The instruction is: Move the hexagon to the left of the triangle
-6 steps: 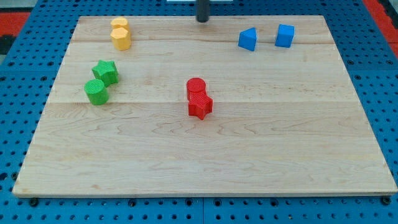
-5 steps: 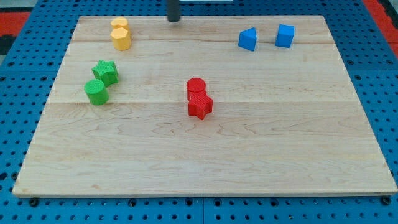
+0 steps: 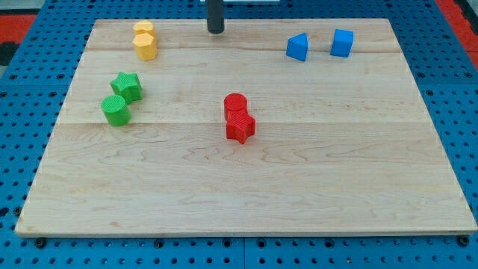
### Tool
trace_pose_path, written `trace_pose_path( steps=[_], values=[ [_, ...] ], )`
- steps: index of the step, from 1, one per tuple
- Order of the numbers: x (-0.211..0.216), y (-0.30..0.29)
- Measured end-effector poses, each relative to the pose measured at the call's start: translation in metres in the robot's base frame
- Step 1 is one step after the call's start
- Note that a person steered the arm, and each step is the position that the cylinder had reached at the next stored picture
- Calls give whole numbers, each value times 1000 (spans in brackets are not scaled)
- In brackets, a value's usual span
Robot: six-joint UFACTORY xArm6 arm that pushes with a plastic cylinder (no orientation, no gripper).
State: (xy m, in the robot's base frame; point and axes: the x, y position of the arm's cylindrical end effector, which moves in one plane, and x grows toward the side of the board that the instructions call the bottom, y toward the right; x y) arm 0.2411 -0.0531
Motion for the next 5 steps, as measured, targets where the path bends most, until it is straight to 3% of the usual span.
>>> trace_pose_path(
  steps=[1,2,3,4,5],
  values=[
    [62,-38],
    [76,-152],
    [51,-206],
    [28,-155],
    [43,-88]
  ],
)
